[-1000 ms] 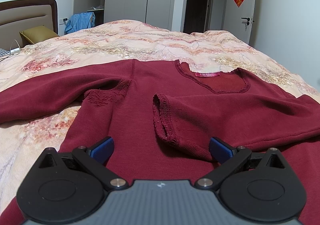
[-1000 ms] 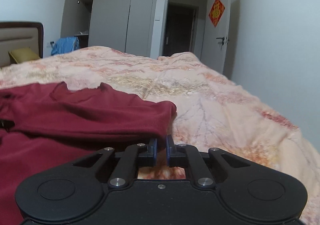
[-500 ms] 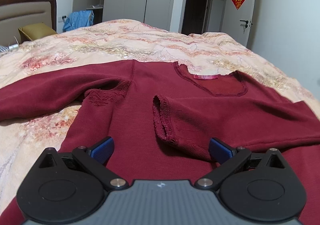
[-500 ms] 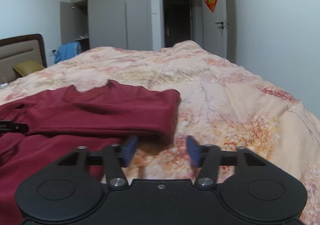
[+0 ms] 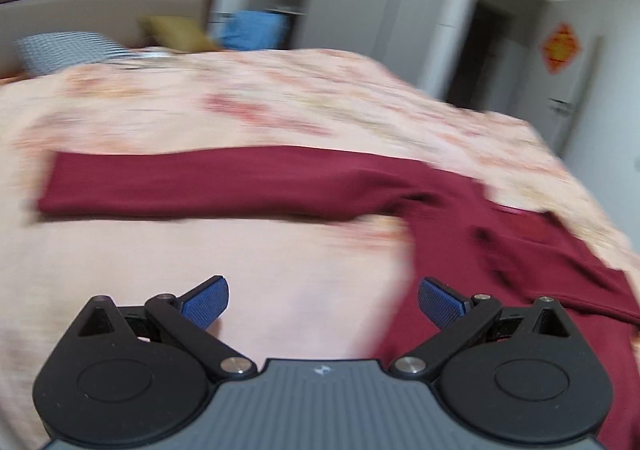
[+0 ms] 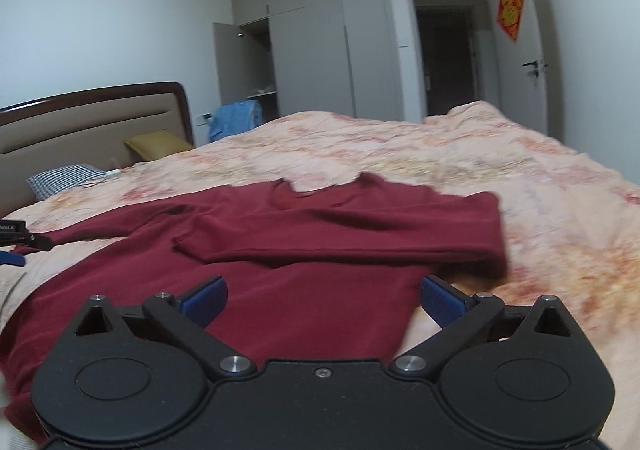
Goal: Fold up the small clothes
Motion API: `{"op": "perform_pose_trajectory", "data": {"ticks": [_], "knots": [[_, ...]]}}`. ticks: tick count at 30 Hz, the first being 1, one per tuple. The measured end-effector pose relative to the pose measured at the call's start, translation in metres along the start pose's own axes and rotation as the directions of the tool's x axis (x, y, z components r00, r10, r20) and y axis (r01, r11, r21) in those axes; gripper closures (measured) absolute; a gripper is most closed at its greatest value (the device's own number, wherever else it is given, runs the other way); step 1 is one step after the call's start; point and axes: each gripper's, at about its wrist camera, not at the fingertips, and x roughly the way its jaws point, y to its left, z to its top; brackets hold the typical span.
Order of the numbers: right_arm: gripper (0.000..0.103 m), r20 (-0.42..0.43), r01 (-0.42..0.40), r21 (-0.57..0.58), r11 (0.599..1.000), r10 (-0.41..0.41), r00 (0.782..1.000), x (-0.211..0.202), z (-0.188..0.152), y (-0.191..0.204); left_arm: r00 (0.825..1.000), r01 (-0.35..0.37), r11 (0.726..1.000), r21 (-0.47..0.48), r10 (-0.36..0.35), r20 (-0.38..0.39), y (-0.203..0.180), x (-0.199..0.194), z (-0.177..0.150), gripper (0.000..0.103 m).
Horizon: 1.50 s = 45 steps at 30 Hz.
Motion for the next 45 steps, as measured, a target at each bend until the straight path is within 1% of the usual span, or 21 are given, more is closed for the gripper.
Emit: {"op": "perform_pose_trajectory", "data": {"ticks": [3, 5, 7, 9, 14, 17, 18, 19, 20, 21, 22, 23, 25, 28, 31, 33, 36, 38, 41, 42, 45], "knots": [[0.001, -0.011, -0.024, -0.001, 1.0, 0.024, 1.0, 0.007, -0.005, 0.01, 0.99, -0.139, 0.988, -0.06, 0.139, -0.006, 0.047, -0.002, 0.006, 0.0], [0.001, -0.028, -0.026, -0.012, 1.0, 0.026, 0.999, 0.014, -0.01, 0.016, 0.981, -0.192, 0.972, -0.137, 0.191, -0.014, 0.076, 0.0, 0.01, 0.0], [0.001, -0.048, -0.017, -0.027, 0.999, 0.016, 0.999, 0.021, -0.014, 0.021, 0.978, -0.204, 0.953, -0.223, 0.206, -0.017, 0.1, 0.005, 0.013, 0.0], [0.001, -0.065, -0.008, -0.037, 0.999, 0.005, 0.998, 0.027, -0.018, 0.024, 0.979, -0.2, 0.938, -0.282, 0.205, -0.012, 0.118, 0.01, 0.018, 0.002], [0.001, -0.088, 0.0, -0.046, 0.999, -0.004, 0.996, 0.034, -0.023, 0.025, 0.977, -0.186, 0.924, -0.334, 0.21, 0.037, 0.136, 0.021, 0.03, 0.016], [0.001, -0.096, -0.002, -0.051, 0.999, -0.003, 0.995, 0.038, -0.024, 0.024, 0.974, -0.155, 0.907, -0.391, 0.207, 0.094, 0.143, 0.031, 0.037, 0.029], [0.001, -0.098, -0.002, -0.051, 0.999, -0.003, 0.995, 0.039, -0.025, 0.023, 0.971, -0.153, 0.9, -0.408, 0.214, 0.107, 0.145, 0.034, 0.039, 0.039], [0.001, -0.1, -0.001, -0.053, 0.999, -0.004, 0.995, 0.04, -0.025, 0.023, 0.967, -0.157, 0.891, -0.426, 0.227, 0.118, 0.148, 0.038, 0.041, 0.057], [0.001, -0.101, -0.001, -0.054, 0.999, -0.004, 0.995, 0.041, -0.026, 0.023, 0.961, -0.172, 0.879, -0.445, 0.249, 0.119, 0.15, 0.04, 0.042, 0.064], [0.001, -0.101, -0.002, -0.055, 0.998, -0.004, 0.995, 0.042, -0.026, 0.023, 0.953, -0.195, 0.865, -0.462, 0.279, 0.12, 0.152, 0.041, 0.043, 0.083], [0.0, -0.101, -0.003, -0.055, 0.998, -0.003, 0.995, 0.042, -0.027, 0.022, 0.946, -0.207, 0.856, -0.475, 0.298, 0.125, 0.153, 0.043, 0.043, 0.089], [0.0, -0.1, -0.005, -0.053, 0.999, -0.001, 0.995, 0.042, -0.028, 0.021, 0.944, -0.206, 0.855, -0.477, 0.302, 0.134, 0.154, 0.043, 0.043, 0.09], [0.0, -0.098, -0.011, -0.046, 0.999, 0.006, 0.995, 0.041, -0.028, 0.019, 0.932, -0.218, 0.862, -0.458, 0.323, 0.165, 0.15, 0.042, 0.044, 0.097], [0.0, -0.095, -0.019, -0.035, 0.999, 0.016, 0.995, 0.043, -0.029, 0.017, 0.915, -0.216, 0.889, -0.403, 0.328, 0.233, 0.136, 0.034, 0.053, 0.098], [0.0, -0.087, -0.025, -0.026, 0.999, 0.022, 0.996, 0.042, -0.03, 0.015, 0.909, -0.19, 0.928, -0.321, 0.289, 0.299, 0.116, 0.027, 0.072, 0.098], [0.0, -0.08, -0.03, -0.019, 0.999, 0.028, 0.996, 0.041, -0.031, 0.014, 0.905, -0.154, 0.954, -0.258, 0.24, 0.35, 0.096, 0.02, 0.088, 0.098], [0.0, -0.067, -0.042, 0.0, 0.999, 0.042, 0.997, 0.039, -0.032, 0.01, 0.892, -0.08, 0.989, -0.124, 0.126, 0.435, 0.051, 0.008, 0.112, 0.098], [0.0, -0.057, -0.051, 0.014, 0.999, 0.051, 0.997, 0.038, -0.034, 0.007, 0.882, -0.02, 1.0, -0.024, 0.029, 0.47, 0.016, 0.0, 0.122, 0.098], [0.0, -0.045, -0.066, 0.033, 0.997, 0.067, 0.997, 0.037, -0.035, 0.005, 0.876, 0.092, 0.991, 0.098, -0.127, 0.464, -0.04, -0.004, 0.131, 0.098], [0.0, -0.042, -0.073, 0.042, 0.996, 0.074, 0.996, 0.036, -0.035, 0.003, 0.874, 0.132, 0.983, 0.13, -0.177, 0.452, -0.059, -0.004, 0.131, 0.098], [0.0, -0.028, -0.099, 0.077, 0.992, 0.102, 0.994, 0.034, -0.035, -0.002, 0.856, 0.248, 0.944, 0.219, -0.319, 0.406, -0.111, -0.001, 0.127, 0.098]]}}
